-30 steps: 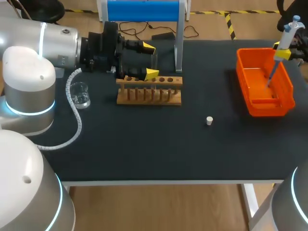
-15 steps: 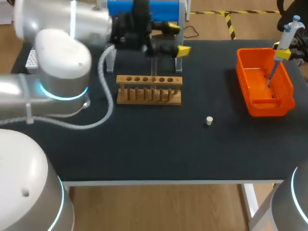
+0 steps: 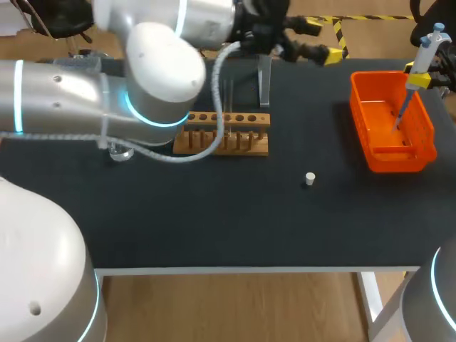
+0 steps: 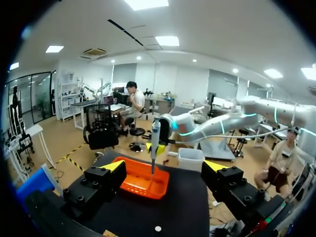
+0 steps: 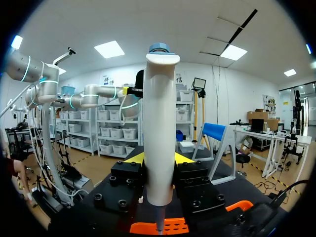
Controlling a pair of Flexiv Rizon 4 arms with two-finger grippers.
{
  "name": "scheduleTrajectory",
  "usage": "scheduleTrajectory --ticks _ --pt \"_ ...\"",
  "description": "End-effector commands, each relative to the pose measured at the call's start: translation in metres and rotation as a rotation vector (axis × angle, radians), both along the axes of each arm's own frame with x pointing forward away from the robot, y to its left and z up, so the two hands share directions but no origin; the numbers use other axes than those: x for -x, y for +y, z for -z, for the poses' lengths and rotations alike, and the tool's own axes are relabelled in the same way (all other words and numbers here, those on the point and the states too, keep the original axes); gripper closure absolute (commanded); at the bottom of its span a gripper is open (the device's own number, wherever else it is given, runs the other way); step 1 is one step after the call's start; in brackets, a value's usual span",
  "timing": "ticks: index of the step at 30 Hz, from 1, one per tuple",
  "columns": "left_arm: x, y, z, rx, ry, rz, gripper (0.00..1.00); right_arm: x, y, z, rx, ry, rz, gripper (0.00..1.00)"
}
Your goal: Invert the test tube, pick up the pipette, mount the tip to pipette, aspirate from beaker and dispense into the tube, eject the tip, return the pipette, and cap with the stopper.
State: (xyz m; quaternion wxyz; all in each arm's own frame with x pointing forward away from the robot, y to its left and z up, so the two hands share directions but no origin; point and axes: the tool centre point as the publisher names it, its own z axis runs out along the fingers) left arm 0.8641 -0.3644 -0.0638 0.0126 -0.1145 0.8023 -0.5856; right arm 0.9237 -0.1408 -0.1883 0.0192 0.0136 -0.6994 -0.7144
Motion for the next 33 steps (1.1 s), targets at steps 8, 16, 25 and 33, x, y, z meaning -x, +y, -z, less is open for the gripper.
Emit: scheduleTrajectory --ticks 8,16,25,33 --pt "-0.0174 -0.0746 0.0134 0.021 -0.007 0.031 0.00 -0.0011 -0.0016 0.0002 0.000 0.000 -0.005 1.00" --pt "-0.0174 -0.0746 0.0134 0.021 -0.007 0.031 1.00 -0.0011 -0.0016 0.0002 0.000 0.000 -0.005 1.00" --pt "-0.0174 -0.0746 0.0134 0.021 -0.007 0.031 1.00 -0.0011 -0.0016 0.0002 0.000 0.000 -0.005 1.00" --pt "-0.0174 -0.0746 0.0134 0.021 -0.007 0.031 1.00 -0.0011 -0.0016 0.0002 0.000 0.000 -0.005 1.00"
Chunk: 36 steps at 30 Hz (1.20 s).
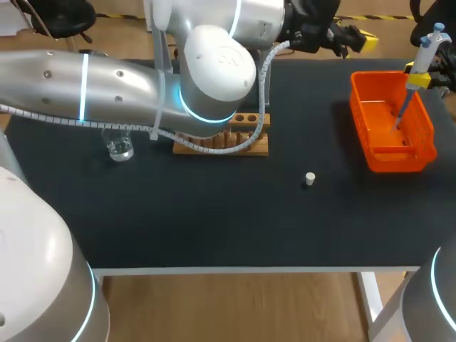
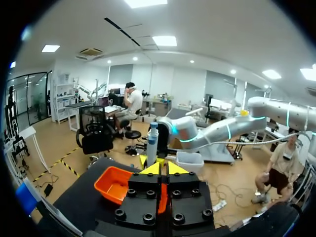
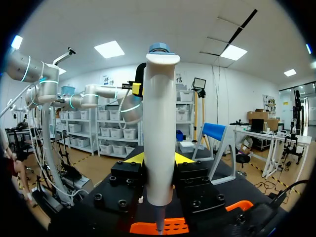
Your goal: Invert the test tube, pick up the pipette, mount the tip to pipette, aspirate from beaker and dispense into the tube, eject the tip, return the pipette, and cap with the stopper.
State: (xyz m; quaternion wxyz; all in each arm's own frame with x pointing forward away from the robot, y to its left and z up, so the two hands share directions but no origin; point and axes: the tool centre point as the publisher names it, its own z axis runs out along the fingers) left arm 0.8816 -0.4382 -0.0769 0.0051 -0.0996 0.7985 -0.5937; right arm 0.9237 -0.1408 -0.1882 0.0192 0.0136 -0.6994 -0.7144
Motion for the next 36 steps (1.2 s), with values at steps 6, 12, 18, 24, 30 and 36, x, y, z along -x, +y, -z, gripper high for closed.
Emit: scheduleTrajectory --ticks 6,12,18,24,30,36 --pt "0.000 -0.001 0.000 0.002 0.000 -0.001 1.00 -0.001 -0.002 0.000 0.000 0.000 -0.005 1.00" --pt "-0.009 -0.023 -0.008 -0.084 -0.031 0.018 1.00 -0.001 -0.002 0.000 0.000 0.000 -0.005 1.00" --pt "-0.018 -0.038 -0.012 -0.130 -0.042 0.024 1.00 -0.001 -0.002 0.000 0.000 0.000 -0.005 1.00" --pt "-0.027 -0.051 -0.013 -0.140 -0.050 0.035 1.00 -0.001 -0.002 0.000 0.000 0.000 -0.005 1.00" --pt "-0.030 -0.061 -0.009 -0.123 -0.033 0.031 1.00 -0.001 -0.002 0.000 0.000 0.000 -0.005 1.00" --pt "-0.032 -0.070 0.002 -0.076 0.030 0.021 1.00 -0.001 -0.002 0.000 0.000 0.000 -0.005 1.00"
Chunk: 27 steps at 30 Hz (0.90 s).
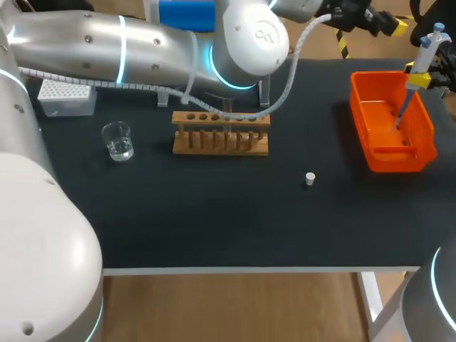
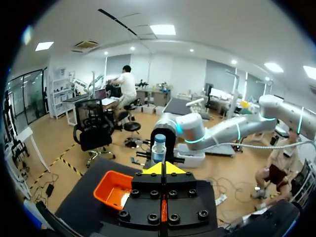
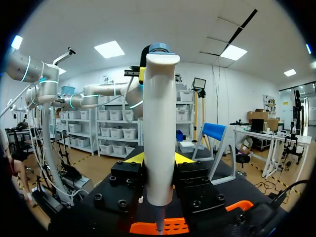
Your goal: Invert the test tube, pick up the pipette, mount the tip to pipette, aspirate from beaker and dispense into the tube, eject the tip, return the pipette, and cap with the stopper.
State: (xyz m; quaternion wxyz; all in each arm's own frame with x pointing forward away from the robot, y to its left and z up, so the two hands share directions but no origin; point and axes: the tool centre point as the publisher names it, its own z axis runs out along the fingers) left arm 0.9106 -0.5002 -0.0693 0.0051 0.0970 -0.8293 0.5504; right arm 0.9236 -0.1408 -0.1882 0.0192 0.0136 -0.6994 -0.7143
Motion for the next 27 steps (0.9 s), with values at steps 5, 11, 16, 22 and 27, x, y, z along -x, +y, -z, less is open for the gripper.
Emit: scheduleTrajectory --ticks 5,11,16,22,27 --pt "-0.003 -0.015 0.014 0.034 0.011 -0.006 1.00 -0.001 -0.002 0.000 0.000 0.000 -0.005 1.00" --pt "-0.006 -0.021 0.013 0.048 -0.037 -0.011 1.00 -0.001 -0.002 0.000 0.000 0.000 -0.005 1.00" --pt "-0.010 -0.026 0.011 0.034 -0.069 0.000 1.00 -0.001 -0.002 0.000 0.000 0.000 -0.005 1.00" --pt "-0.013 -0.034 0.008 0.030 -0.124 0.016 1.00 -0.001 -0.002 0.000 0.000 0.000 -0.005 1.00" --pt "-0.015 -0.039 0.007 0.034 -0.153 0.026 1.00 -0.001 -0.002 0.000 0.000 0.000 -0.005 1.00"
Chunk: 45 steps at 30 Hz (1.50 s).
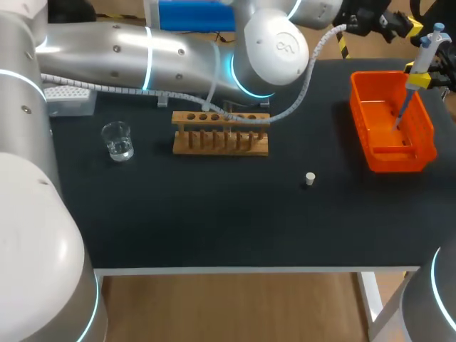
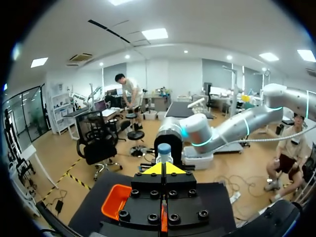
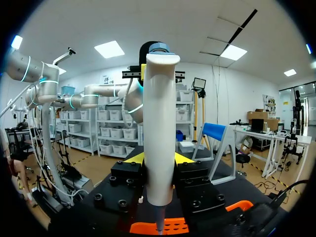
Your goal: Invert the test tube, pick up the pipette, mount the tip to pipette, aspirate from beaker and dispense into the tube, eject the tip, return the pipette, and cap with the stopper.
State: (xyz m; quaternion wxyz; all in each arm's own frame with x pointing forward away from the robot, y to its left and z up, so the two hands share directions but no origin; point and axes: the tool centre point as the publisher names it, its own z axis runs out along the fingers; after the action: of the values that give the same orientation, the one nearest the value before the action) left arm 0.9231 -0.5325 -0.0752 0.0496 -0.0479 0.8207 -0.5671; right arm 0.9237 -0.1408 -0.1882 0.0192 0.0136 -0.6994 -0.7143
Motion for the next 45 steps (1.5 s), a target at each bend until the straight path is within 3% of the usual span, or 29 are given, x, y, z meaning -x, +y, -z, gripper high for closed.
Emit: scheduleTrajectory --ticks 1,17,45 --pt "-0.003 -0.008 0.001 0.006 -0.004 0.007 1.00 -0.001 -0.002 0.000 0.000 0.000 -0.005 1.00" --pt "-0.005 -0.018 0.009 0.056 -0.015 0.031 1.00 -0.001 -0.002 0.000 0.000 0.000 -0.005 1.00" --pt "-0.010 -0.019 0.028 0.043 0.020 0.040 1.00 -0.001 -0.002 0.000 0.000 0.000 -0.005 1.00"
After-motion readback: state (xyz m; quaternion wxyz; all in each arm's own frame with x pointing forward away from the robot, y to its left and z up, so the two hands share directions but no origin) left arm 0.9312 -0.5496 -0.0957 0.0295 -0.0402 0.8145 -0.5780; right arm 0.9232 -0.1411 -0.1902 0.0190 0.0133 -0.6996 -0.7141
